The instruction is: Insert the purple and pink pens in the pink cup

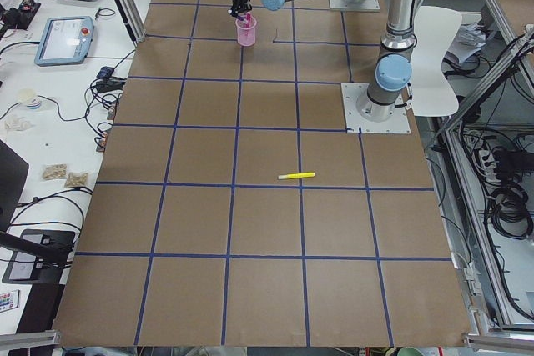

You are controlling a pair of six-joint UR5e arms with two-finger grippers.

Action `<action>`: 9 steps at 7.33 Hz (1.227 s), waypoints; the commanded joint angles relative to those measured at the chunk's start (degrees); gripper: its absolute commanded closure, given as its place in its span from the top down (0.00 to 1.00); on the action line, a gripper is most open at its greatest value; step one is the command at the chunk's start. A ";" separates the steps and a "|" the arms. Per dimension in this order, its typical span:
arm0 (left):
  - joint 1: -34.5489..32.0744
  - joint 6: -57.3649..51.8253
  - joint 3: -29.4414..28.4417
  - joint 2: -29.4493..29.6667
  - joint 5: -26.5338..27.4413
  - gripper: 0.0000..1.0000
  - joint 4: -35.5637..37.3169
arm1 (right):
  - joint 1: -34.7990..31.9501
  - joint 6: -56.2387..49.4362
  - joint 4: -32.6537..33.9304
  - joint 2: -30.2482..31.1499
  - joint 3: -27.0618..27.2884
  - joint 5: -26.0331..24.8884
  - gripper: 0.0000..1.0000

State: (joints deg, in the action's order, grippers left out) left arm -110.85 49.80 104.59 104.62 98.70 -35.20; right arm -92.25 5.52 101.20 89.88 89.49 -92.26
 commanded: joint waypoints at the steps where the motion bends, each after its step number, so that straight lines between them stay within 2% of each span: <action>1: -2.25 -0.06 0.17 1.02 2.19 0.00 2.33 | 1.97 0.02 -1.43 0.12 -0.72 0.32 1.00; 3: -2.88 0.12 0.17 2.08 2.46 0.00 2.85 | 2.34 0.10 -3.99 0.20 -0.64 2.78 1.00; 9: -4.11 1.60 0.96 2.43 2.55 0.00 2.77 | 2.34 -0.95 -4.17 0.29 -0.11 2.43 1.00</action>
State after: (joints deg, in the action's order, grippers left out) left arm -114.60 50.23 105.35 107.01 101.23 -32.36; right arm -89.86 4.92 97.03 90.17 89.36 -90.01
